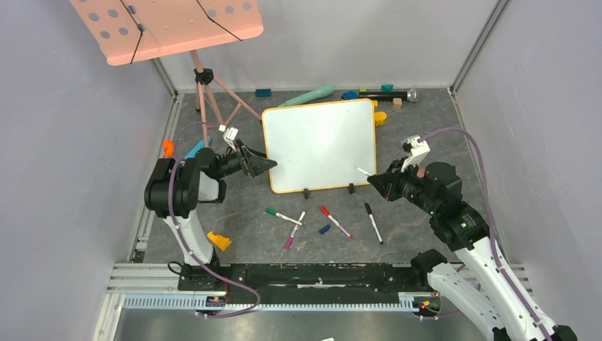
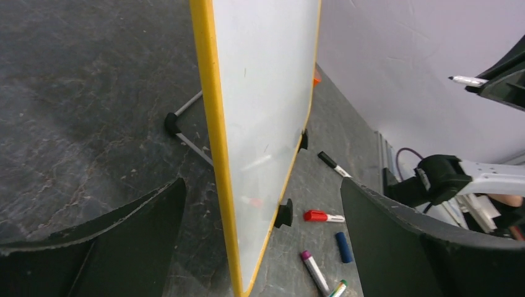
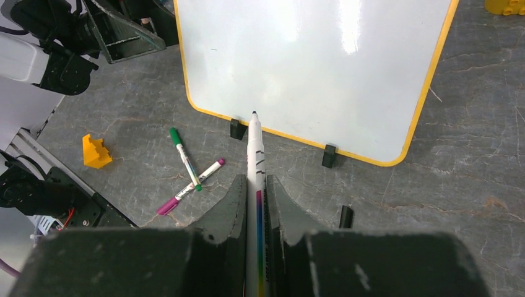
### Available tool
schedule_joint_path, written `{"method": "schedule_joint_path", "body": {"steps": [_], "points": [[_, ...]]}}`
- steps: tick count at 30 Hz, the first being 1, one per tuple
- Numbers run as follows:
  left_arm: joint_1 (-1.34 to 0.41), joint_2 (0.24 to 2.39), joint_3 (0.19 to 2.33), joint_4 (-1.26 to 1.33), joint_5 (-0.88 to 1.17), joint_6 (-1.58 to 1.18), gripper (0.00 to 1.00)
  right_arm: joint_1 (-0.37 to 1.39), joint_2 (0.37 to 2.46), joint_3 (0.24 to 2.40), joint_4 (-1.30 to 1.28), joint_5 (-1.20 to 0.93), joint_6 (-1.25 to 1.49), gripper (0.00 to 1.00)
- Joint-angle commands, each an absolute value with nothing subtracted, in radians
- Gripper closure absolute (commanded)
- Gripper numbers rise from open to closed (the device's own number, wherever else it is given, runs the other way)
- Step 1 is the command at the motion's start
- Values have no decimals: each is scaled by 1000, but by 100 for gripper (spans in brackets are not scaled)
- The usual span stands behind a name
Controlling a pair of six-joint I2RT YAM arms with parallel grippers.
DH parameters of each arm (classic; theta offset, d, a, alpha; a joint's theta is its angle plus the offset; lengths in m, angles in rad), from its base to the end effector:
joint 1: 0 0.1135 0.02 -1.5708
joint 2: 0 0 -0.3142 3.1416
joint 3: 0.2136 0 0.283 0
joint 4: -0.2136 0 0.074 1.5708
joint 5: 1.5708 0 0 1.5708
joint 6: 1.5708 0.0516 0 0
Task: Write a sentence on the whiteboard
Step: Hold the whiteboard on the whiteboard stand.
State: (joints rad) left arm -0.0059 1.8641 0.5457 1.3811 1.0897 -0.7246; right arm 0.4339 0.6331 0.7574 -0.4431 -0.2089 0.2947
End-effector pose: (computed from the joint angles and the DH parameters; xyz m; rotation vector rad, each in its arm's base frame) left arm 0.3354 -0.0477 0.1676 0.3645 1.6795 -1.3666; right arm 0.1333 0.0736 0.3542 -0.2811 1.9221 0.6887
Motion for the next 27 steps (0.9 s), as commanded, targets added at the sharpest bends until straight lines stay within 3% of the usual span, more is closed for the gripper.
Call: {"method": "schedule_joint_path", "body": {"steps": [1,18,20,22,23,27], "points": [[-2,1882,568,1557,1208,-856,0,431,626,773,-417,-205,280,100],[-2,1951,627,1557,1155,-752,0,431,617,748,-387,-208,291,100],[-2,1964,627,1557,1157,-750,9,431,616,742,-384,-210,295,100],[-2,1971,622,1557,1162,-745,35,431,610,735,-382,-212,298,100],[-2,1965,612,1557,1161,-736,42,431,606,735,-382,-211,299,100],[-2,1930,567,1557,1141,-686,45,431,585,730,-391,-203,301,100]]}}
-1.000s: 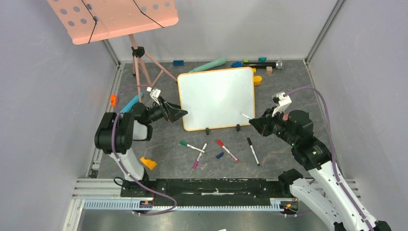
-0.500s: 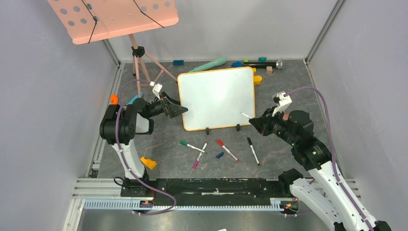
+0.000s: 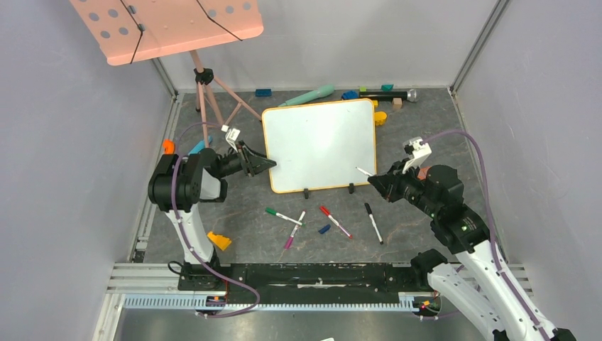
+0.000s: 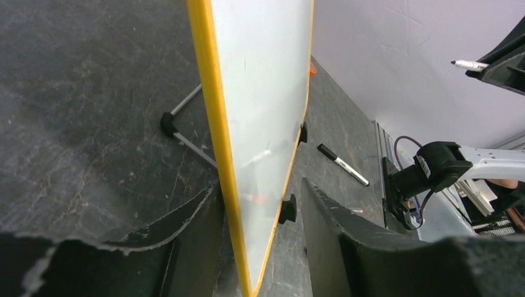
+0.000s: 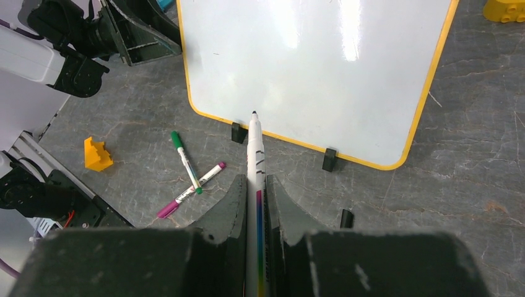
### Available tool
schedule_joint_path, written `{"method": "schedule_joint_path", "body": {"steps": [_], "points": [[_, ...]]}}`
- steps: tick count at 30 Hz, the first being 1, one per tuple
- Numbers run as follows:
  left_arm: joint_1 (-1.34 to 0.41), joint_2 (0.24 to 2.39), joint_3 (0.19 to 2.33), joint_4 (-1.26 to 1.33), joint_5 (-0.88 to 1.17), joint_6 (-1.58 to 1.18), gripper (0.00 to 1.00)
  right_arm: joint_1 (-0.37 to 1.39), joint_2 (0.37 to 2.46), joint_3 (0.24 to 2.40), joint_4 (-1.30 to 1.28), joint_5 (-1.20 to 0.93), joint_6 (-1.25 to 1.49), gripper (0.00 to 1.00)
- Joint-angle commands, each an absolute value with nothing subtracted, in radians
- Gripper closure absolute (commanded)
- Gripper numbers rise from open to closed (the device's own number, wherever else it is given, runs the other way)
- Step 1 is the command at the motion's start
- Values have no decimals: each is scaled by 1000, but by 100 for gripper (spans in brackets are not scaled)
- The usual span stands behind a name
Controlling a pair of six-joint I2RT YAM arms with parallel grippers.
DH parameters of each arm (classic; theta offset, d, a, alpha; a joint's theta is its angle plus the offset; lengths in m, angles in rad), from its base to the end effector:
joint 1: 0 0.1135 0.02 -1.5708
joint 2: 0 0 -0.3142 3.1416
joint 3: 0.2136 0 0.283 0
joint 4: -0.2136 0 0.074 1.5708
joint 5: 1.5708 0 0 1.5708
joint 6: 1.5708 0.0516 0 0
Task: Write a sentence on the whiteboard
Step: Hold the whiteboard on the whiteboard stand.
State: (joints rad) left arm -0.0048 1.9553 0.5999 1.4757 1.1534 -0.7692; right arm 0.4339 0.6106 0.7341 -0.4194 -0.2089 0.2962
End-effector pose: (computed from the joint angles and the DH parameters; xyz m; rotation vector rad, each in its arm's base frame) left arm 0.3496 -0.0489 0.1588 0.4244 1.6561 -1.4171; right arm 0.1304 0.0722 0.3510 -0.2799 1.8990 0.6934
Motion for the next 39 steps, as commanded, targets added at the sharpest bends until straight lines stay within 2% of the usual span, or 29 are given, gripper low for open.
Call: {"method": "schedule_joint_path", "body": {"steps": [1,2,4,5,7,9,20,21,22,24,25,27,30,31,34,39], "points": [[-3,1930,570,1557,1144,-682,56,431,579,730,-393,-202,301,100],[-4,1932,577,1557,1158,-681,57,430,576,729,-395,-200,303,100],[-16,1935,590,1557,1192,-672,33,432,564,721,-396,-193,309,100],[-27,1937,599,1557,1214,-658,27,431,560,719,-397,-191,312,100],[-50,1950,626,1557,1267,-645,32,432,555,717,-395,-188,319,100],[-64,1977,663,1557,1304,-655,33,431,550,719,-395,-188,325,100],[-84,2035,667,1557,1325,-603,15,431,551,725,-398,-184,328,100],[-85,2038,670,1557,1328,-603,18,431,552,721,-392,-187,330,100],[-84,2039,671,1557,1332,-606,26,431,551,717,-384,-189,334,100],[-87,2046,674,1557,1339,-609,52,431,550,708,-369,-194,339,100],[-90,2049,676,1557,1352,-613,72,430,551,706,-363,-196,342,100],[-99,2056,685,1557,1375,-618,96,431,552,698,-354,-198,344,100],[-105,2069,703,1557,1397,-631,98,431,553,684,-335,-203,350,100],[-107,2070,705,1557,1400,-632,94,431,553,680,-329,-206,351,100],[-109,2075,710,1557,1407,-632,98,431,561,682,-327,-209,350,100],[-113,2107,751,1557,1422,-672,98,431,571,693,-328,-209,341,100]]}}
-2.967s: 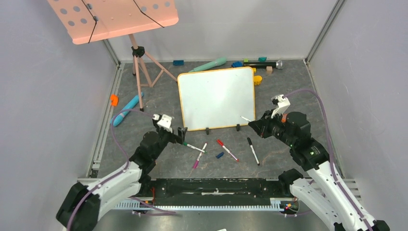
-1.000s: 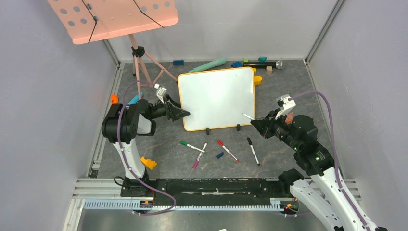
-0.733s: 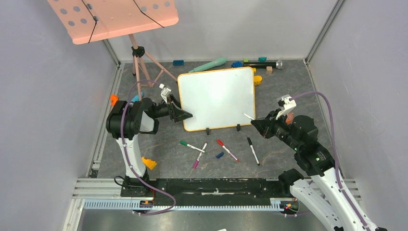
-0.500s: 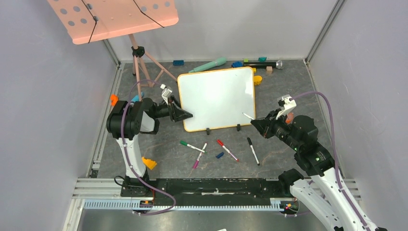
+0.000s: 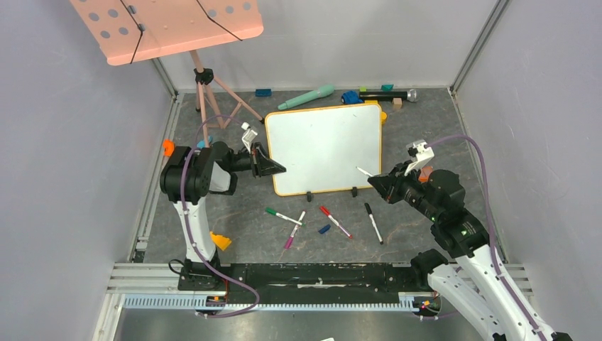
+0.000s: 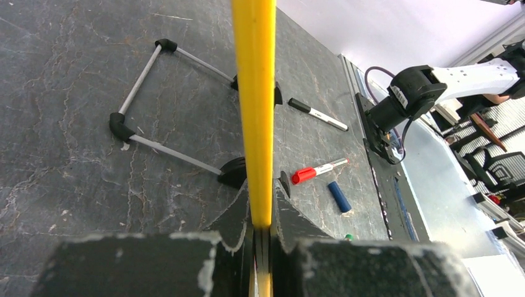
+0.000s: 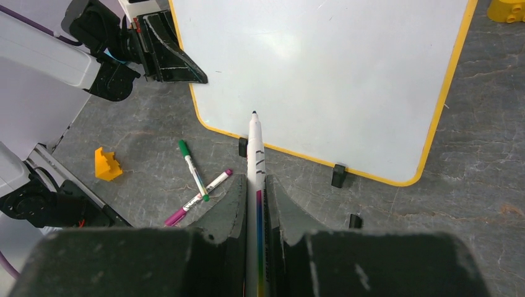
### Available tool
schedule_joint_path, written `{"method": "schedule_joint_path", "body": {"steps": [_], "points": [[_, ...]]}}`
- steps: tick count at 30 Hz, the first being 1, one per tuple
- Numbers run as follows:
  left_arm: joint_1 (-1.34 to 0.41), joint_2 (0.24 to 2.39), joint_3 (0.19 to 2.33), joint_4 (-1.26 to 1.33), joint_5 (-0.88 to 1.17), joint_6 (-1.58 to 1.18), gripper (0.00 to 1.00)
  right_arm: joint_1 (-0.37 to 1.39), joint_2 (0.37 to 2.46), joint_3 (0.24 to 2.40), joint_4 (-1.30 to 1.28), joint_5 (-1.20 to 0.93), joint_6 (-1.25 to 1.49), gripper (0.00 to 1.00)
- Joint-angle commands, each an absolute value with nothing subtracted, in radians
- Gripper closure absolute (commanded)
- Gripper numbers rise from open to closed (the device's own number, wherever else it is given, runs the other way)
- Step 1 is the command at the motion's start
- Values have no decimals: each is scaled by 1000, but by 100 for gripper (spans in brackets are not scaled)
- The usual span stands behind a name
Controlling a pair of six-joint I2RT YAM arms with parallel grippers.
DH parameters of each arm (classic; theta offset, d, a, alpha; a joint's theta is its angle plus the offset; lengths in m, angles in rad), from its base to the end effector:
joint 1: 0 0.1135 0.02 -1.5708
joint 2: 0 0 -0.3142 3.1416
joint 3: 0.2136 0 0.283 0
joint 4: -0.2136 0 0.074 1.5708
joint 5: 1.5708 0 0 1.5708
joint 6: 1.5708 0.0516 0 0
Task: Write a sentence on the whiteboard
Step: Hold the whiteboard on the whiteboard stand, then write a sentence on the whiteboard.
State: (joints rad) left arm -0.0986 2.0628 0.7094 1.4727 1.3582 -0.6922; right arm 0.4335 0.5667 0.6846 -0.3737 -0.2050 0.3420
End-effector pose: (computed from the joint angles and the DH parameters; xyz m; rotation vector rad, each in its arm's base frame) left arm 0.3642 -0.0867 0.1434 0.7628 1.6146 -1.5574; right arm 0.1253 0.0696 0.3428 -0.2349 1.8691 0.7271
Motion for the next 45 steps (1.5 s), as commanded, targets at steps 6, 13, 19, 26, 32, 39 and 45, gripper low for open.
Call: {"method": "schedule_joint_path", "body": {"steps": [6,13,19,26,32,39,45], "points": [[-129,2147,799,1557,1451,-734,98,431,579,695,-326,-210,334,100],[-128,2146,797,1557,1441,-750,98,431,574,667,-306,-212,348,100],[-123,2100,737,1558,1375,-706,98,431,561,636,-279,-199,371,100],[-108,2099,732,1557,1361,-704,98,431,545,606,-241,-194,395,100],[-100,2094,722,1557,1337,-714,98,431,477,586,-248,-149,350,100],[-95,2077,702,1557,1329,-683,98,432,485,585,-298,-153,317,100],[-93,2068,689,1557,1328,-668,98,431,465,560,-286,-163,317,100]]}}
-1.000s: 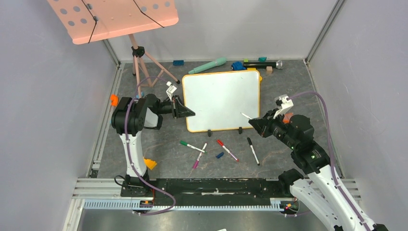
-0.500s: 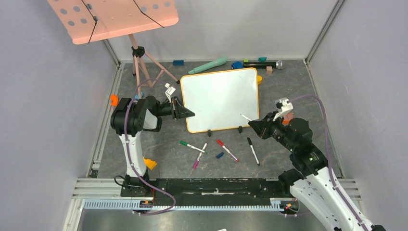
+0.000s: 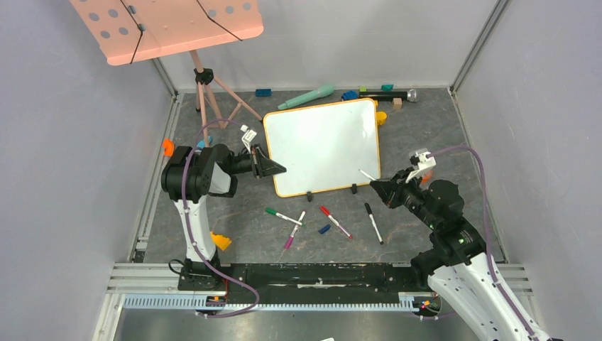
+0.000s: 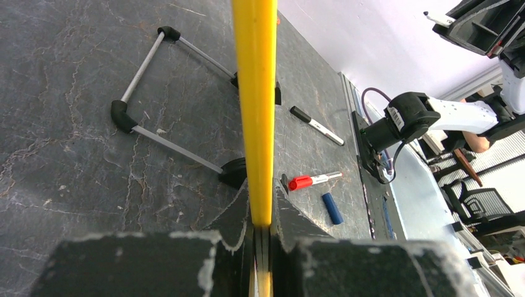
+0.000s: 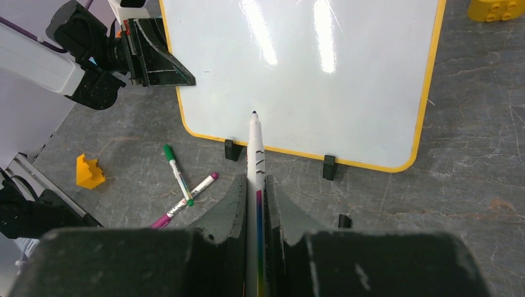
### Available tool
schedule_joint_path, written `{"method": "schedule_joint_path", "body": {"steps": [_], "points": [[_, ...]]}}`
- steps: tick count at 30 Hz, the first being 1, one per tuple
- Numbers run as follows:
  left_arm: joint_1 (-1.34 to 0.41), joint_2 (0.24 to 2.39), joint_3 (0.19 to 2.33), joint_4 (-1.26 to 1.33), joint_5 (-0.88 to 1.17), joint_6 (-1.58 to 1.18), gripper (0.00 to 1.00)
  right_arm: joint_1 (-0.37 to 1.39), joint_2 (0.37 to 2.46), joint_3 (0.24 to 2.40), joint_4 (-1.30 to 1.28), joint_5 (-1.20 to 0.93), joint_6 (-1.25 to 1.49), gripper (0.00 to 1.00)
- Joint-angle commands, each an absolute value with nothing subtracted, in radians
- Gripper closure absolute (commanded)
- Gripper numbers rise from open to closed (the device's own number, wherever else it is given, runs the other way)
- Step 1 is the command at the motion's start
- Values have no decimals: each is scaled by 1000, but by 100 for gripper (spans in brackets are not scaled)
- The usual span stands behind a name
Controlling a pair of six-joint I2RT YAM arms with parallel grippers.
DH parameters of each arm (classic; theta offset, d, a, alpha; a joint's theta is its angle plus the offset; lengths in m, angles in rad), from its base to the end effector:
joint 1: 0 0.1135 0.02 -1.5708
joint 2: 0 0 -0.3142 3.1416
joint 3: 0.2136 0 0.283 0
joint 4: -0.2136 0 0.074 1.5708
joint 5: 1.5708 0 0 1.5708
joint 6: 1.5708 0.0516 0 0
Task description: Write a sentence on the whiteboard
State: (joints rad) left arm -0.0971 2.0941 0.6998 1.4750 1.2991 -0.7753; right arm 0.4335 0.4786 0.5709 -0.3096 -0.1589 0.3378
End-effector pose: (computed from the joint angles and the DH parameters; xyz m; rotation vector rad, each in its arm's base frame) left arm 0.3656 -0.0856 0.1310 0.6186 1.6961 -1.5978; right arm 0.1172 0.0633 0.3165 -0.2050 1.8278 0.6901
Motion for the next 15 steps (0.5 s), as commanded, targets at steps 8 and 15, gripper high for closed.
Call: {"method": "schedule_joint_path", "body": {"steps": [8,15], "points": [[-94,2068,693,1557,1331,-670,98,431,473,570,-362,-48,462,100],[-94,2069,694,1557,1333,-669,98,431,509,635,-555,72,496,100]]}}
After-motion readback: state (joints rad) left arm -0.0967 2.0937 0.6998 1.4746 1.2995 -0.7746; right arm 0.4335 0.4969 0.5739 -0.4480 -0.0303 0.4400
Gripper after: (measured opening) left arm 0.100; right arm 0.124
